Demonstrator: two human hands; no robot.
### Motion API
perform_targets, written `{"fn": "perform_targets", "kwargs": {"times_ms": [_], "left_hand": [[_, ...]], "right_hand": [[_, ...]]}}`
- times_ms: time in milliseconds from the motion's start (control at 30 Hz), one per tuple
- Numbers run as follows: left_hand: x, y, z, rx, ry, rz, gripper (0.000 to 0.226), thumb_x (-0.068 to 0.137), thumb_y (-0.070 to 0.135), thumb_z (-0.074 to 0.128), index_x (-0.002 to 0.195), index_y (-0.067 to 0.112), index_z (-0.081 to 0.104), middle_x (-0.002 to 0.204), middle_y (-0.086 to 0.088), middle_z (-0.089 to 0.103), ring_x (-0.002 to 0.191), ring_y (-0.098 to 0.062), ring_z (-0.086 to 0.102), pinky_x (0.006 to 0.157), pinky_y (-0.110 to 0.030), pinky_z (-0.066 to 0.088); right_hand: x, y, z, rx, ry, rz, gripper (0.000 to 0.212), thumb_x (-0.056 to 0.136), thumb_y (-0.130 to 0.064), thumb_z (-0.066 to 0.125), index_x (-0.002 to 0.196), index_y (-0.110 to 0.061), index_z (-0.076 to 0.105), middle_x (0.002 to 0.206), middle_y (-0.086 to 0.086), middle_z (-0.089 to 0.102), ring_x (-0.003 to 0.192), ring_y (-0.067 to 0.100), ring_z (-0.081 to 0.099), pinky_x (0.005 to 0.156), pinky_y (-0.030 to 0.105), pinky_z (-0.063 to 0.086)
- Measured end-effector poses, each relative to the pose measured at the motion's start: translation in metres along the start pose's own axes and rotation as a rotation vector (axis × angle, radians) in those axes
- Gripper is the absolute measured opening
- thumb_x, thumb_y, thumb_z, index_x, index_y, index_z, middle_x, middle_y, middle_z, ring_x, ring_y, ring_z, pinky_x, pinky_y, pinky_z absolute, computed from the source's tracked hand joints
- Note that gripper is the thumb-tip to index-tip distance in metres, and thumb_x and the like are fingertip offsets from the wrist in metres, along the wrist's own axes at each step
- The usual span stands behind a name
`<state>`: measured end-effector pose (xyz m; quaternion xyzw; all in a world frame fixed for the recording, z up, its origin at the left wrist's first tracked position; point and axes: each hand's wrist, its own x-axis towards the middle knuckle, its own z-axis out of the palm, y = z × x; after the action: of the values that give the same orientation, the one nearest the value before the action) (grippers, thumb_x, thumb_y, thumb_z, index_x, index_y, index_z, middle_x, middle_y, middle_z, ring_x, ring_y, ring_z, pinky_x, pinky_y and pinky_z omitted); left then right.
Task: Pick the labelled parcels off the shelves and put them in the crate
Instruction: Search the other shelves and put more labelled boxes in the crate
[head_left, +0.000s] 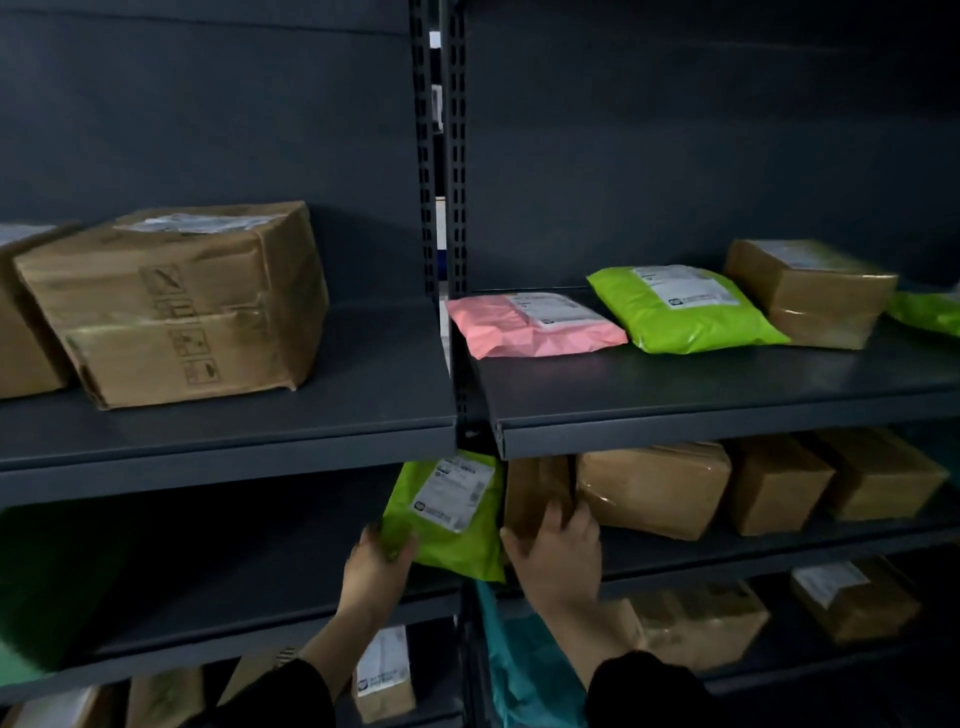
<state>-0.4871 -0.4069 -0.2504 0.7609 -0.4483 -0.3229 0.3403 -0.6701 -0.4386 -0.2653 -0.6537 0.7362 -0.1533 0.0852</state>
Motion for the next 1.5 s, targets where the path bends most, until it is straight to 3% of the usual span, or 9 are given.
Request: {"fn": "perform_targets", "kwargs": {"times_ms": [100,267,433,700,933,1067,1200,1333,1500], "left_hand": [[0.006,0.006,0.007,-0.061,0.039,-0.071,0.055,0.092,0.031,0.056,0.134,-0.001,0.040,0.114,-0.017,0.058,0.086,-0.025,0.057,0.065,-0.029,0.037],[0.007,0.000,0.008,-0.151,0.094,-0.171,0.044,0.087,0.010,0.061,0.127,-0.003,0.048,0.110,-0.024,0.062,0.098,-0.037,0.059,0.070,-0.031,0.042],[-0.010,-0.013,-0.006,-0.161,0.105,-0.231,0.037,0.085,0.005,0.062,0.118,-0.006,0.050,0.074,-0.014,0.058,0.062,-0.027,0.054,0.055,-0.029,0.041],[-0.017,-0.045,-0.041,-0.347,0.293,-0.306,0.025,0.088,-0.002,0.055,0.110,-0.013,0.053,0.083,-0.020,0.059,0.072,-0.030,0.057,0.067,-0.040,0.051],[-0.036,-0.047,-0.053,-0.460,0.293,-0.322,0.015,0.091,-0.004,0.050,0.103,-0.012,0.052,0.067,-0.011,0.052,0.059,-0.022,0.050,0.040,-0.025,0.045],[-0.038,-0.049,-0.054,-0.508,0.211,-0.369,0.020,0.091,-0.001,0.051,0.109,-0.010,0.051,0.067,-0.011,0.051,0.057,-0.023,0.049,0.048,-0.027,0.048],[-0.037,-0.055,-0.054,-0.468,0.158,-0.360,0.034,0.089,0.008,0.058,0.118,-0.010,0.051,0.077,-0.011,0.051,0.065,-0.023,0.047,0.052,-0.027,0.038],[-0.040,-0.056,-0.058,-0.418,0.135,-0.356,0.036,0.088,0.007,0.057,0.121,-0.005,0.050,0.086,-0.014,0.055,0.073,-0.027,0.049,0.061,-0.030,0.041],[-0.040,-0.059,-0.060,-0.322,0.137,-0.345,0.050,0.083,0.007,0.063,0.129,-0.002,0.046,0.102,-0.022,0.062,0.091,-0.035,0.060,0.078,-0.039,0.047]], "right_hand": [[0.008,-0.004,0.002,0.026,-0.027,0.006,0.088,0.069,-0.065,0.063,0.128,-0.002,0.049,0.128,0.031,0.046,0.112,0.045,0.048,0.092,0.047,0.044],[0.007,0.006,0.009,0.024,0.053,-0.022,0.087,0.033,-0.055,0.082,0.100,-0.002,0.062,0.081,0.022,0.056,0.067,0.036,0.056,0.056,0.037,0.050],[0.014,-0.007,-0.004,0.020,-0.049,0.082,0.093,0.068,-0.074,0.052,0.132,-0.010,0.033,0.130,0.019,0.038,0.115,0.035,0.039,0.095,0.039,0.037],[0.001,-0.012,-0.004,0.014,-0.033,0.100,0.075,0.074,-0.064,0.054,0.125,-0.012,0.038,0.122,0.015,0.040,0.112,0.033,0.040,0.092,0.037,0.038],[-0.040,0.003,-0.026,0.190,-0.123,0.080,0.071,0.077,-0.050,0.062,0.131,-0.012,0.037,0.126,0.017,0.039,0.116,0.033,0.038,0.094,0.036,0.039],[-0.057,0.002,-0.034,0.676,-0.228,0.178,0.057,0.083,-0.034,0.063,0.131,-0.012,0.042,0.126,0.014,0.047,0.113,0.029,0.046,0.090,0.031,0.039],[-0.061,-0.001,-0.034,1.203,-0.287,0.498,0.028,0.088,-0.033,0.057,0.107,-0.013,0.054,0.096,0.010,0.062,0.090,0.026,0.057,0.086,0.040,0.047],[-0.047,0.009,-0.029,1.086,-0.229,0.627,0.040,0.093,-0.040,0.045,0.110,-0.006,0.056,0.095,0.012,0.060,0.093,0.033,0.058,0.094,0.050,0.047],[-0.042,0.009,-0.031,0.761,-0.146,0.393,0.050,0.097,-0.044,0.035,0.120,-0.003,0.053,0.118,0.020,0.057,0.106,0.035,0.055,0.090,0.038,0.043]]}}
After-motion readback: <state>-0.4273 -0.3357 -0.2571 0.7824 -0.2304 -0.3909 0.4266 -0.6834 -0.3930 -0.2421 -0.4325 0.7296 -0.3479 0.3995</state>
